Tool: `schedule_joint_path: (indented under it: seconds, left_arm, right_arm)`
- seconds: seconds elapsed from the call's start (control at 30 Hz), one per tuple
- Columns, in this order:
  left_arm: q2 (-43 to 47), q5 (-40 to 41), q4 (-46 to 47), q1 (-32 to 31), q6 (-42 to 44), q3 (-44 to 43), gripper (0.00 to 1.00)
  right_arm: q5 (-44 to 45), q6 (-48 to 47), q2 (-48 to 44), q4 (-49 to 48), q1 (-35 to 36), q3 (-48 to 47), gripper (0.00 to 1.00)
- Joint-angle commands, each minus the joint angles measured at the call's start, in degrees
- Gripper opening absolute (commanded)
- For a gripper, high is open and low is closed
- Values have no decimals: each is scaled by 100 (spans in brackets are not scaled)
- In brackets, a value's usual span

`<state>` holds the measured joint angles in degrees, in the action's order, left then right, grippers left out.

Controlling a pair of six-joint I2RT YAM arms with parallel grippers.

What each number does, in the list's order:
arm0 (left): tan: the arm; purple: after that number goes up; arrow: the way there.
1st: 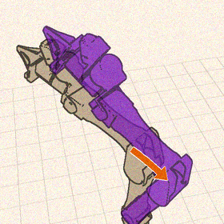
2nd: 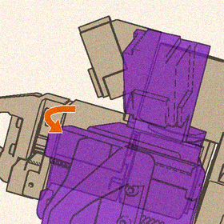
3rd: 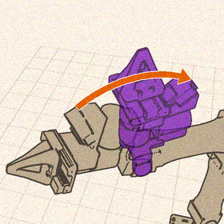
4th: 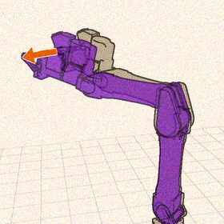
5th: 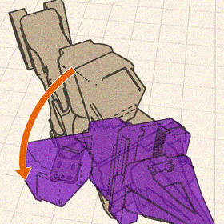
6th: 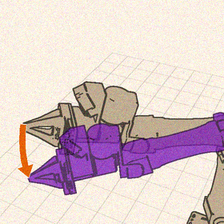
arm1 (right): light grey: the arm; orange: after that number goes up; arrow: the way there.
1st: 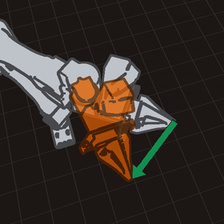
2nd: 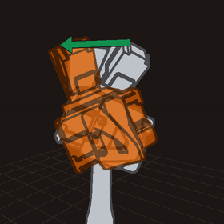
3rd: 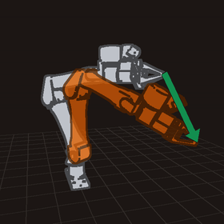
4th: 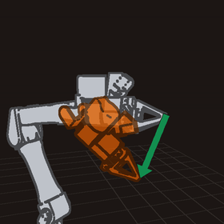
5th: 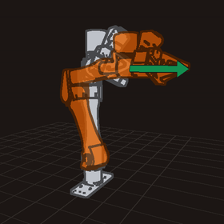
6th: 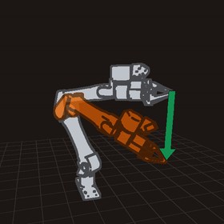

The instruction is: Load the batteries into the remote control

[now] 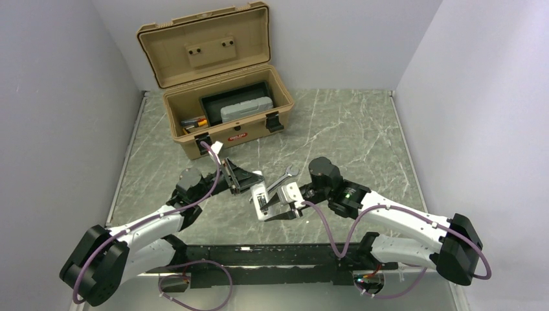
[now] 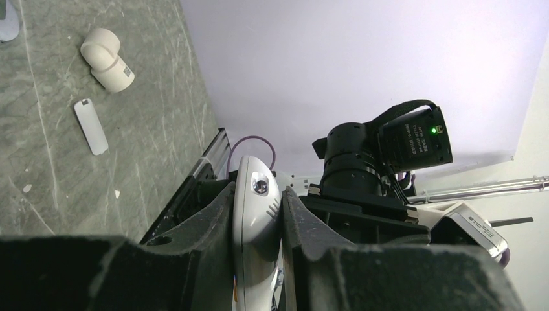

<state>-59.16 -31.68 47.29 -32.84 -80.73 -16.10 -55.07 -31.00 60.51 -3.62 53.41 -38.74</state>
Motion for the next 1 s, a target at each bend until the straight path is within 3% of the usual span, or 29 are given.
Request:
schedule_joint_path:
  seconds: [0.0, 0.27, 0.97]
  left_arm:
    - [36, -84, 368, -42, -75, -188, 0]
    - [5, -75, 436, -52, -108, -164, 0]
    - [14, -107, 551, -60, -218, -190, 0]
  right_arm:
    - [-40, -109, -22, -417, 22, -145, 39]
    - [151, 20, 29, -713, 20, -63, 41]
    - [214, -167, 53, -490, 14, 46, 33]
